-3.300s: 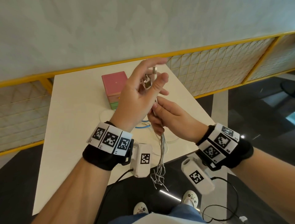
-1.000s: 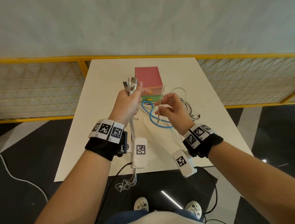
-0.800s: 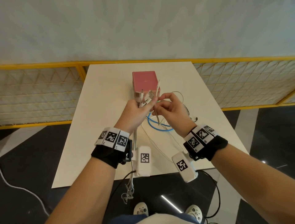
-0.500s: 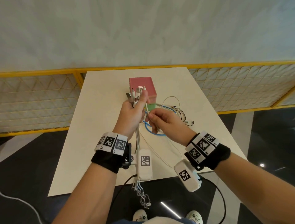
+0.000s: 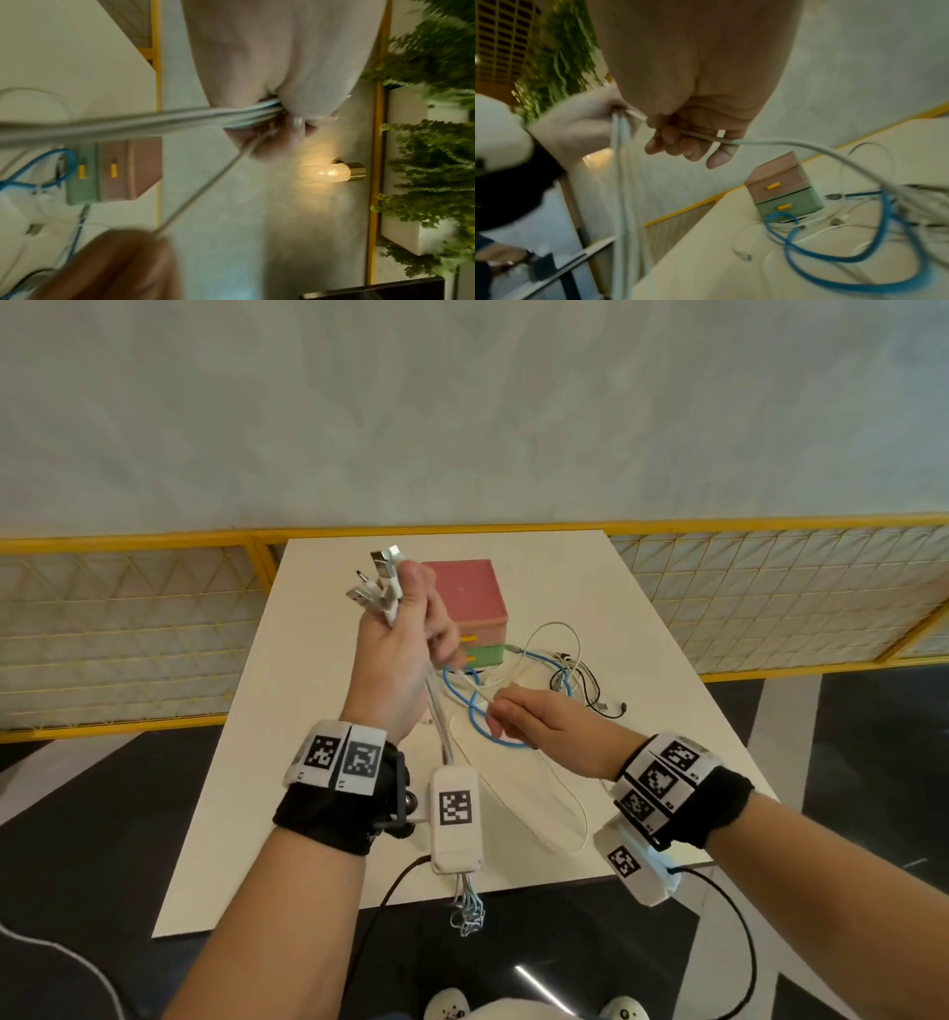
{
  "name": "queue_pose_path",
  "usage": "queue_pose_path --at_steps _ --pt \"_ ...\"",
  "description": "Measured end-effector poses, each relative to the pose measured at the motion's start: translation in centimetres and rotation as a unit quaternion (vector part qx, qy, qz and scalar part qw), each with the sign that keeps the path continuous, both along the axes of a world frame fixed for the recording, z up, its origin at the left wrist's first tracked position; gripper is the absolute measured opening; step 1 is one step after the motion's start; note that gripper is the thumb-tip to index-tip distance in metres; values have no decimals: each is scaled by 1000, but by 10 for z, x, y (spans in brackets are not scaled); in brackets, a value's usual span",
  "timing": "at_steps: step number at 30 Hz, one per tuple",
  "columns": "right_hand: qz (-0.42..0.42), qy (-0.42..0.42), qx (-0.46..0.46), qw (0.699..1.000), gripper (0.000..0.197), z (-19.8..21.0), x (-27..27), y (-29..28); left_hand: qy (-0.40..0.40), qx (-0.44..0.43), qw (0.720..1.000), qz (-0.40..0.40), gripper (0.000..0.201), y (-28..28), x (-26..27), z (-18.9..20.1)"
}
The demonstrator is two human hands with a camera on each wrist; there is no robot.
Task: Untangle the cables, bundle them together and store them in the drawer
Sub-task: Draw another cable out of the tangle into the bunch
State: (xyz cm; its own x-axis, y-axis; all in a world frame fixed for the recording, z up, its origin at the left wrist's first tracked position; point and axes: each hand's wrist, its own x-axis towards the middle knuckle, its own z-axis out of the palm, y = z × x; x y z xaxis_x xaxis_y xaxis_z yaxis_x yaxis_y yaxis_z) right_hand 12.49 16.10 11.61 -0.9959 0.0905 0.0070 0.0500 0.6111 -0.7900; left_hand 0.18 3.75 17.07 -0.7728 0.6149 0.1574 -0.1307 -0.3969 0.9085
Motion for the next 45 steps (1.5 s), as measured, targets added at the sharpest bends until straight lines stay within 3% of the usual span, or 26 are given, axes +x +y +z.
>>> queue_pose_path --at_steps 4,8,11,13,15,17,20,22,24,26,28,31,33,36,37,39,42,45 --pt "-37 -52 89 994 30 -24 3 37 25 47 998 27 34 -15 -11 26" --pt "-103 -92 48 989 35 -24 -4 62 82 38 996 23 18 -26 -17 41" --pt "-181 -128 -23 975 40 -11 -7 69 89 11 996 -1 36 -29 -17 47" --pt "-201 -104 -37 973 40 1 -9 69 91 -35 995 -7 52 -30 -17 48" --pt "-202 -61 8 978 36 16 -10 65 123 -96 987 -20 49 -30 -15 45" --pt "-195 -9 87 977 31 35 -12 57 184 -168 967 -57 35 -26 -5 43" --pt "-157 67 124 977 25 63 -14 41 232 -283 925 -103 38 -14 9 34" --pt "-125 103 129 978 24 78 -15 29 236 -303 914 -130 39 -6 13 24" --pt "-100 118 136 979 23 87 -14 24 223 -285 922 -138 40 -1 17 17" --pt "-81 90 125 985 27 88 -10 31 211 -268 935 -94 38 -2 14 17" --pt "-72 46 104 991 32 80 -3 47 203 -246 948 3 39 -7 4 21" --pt "-93 -31 162 982 34 63 8 68 193 -179 957 119 42 -15 -16 24" --pt "-104 -66 246 962 32 57 8 71 203 -187 952 129 39 -15 -17 23" --pt "-113 -54 349 929 28 56 0 66 232 -220 939 127 14 -7 -13 20" --pt "-110 -38 369 922 27 56 -3 66 235 -222 938 126 23 -5 -11 18" --pt "-91 4 382 920 26 58 -10 65 252 -245 933 75 41 1 -6 15" --pt "-36 115 360 925 34 64 -22 61 277 -339 897 -61 18 12 8 11" --pt "-20 151 345 926 32 71 -29 61 258 -343 899 -85 34 16 10 6"
